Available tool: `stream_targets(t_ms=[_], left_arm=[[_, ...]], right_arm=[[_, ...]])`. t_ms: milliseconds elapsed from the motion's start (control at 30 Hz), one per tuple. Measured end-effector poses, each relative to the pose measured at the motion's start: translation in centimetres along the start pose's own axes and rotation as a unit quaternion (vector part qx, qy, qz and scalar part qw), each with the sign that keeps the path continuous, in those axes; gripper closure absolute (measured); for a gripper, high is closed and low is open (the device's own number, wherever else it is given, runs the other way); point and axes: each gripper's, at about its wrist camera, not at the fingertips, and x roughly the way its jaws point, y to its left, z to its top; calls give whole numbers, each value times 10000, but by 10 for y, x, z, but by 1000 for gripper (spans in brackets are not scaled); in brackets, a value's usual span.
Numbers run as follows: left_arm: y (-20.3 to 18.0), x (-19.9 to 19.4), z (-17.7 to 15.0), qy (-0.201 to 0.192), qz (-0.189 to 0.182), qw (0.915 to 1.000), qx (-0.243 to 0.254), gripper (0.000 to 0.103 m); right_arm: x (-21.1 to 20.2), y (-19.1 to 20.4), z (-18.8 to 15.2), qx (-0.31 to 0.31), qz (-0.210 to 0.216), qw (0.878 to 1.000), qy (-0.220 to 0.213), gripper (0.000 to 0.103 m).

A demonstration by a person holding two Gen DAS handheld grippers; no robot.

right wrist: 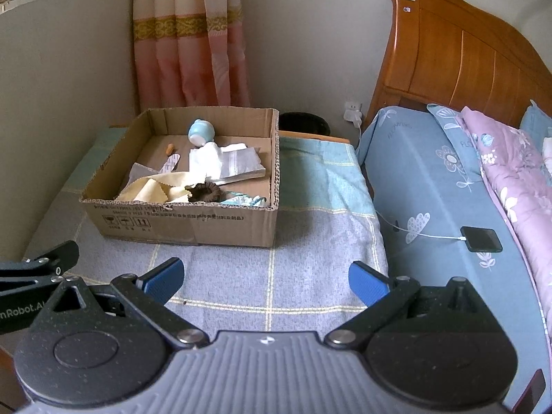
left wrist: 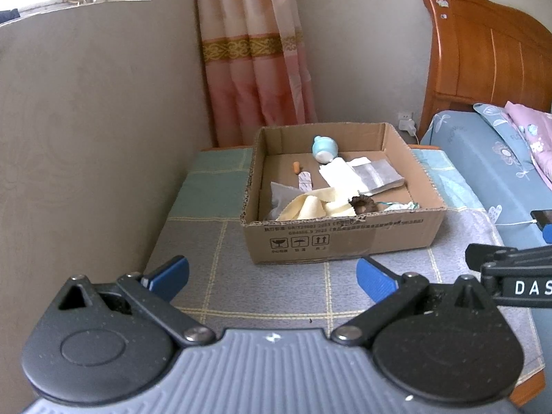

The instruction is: Organize soft objects

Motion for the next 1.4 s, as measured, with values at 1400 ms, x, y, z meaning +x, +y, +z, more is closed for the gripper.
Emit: stream_targets(t_ms=[1400], left_arm=[[-2, 4, -1, 56, 20, 10000, 18, 1]], right_arm=[[1, -2, 0, -30, 8, 10000, -38, 0]])
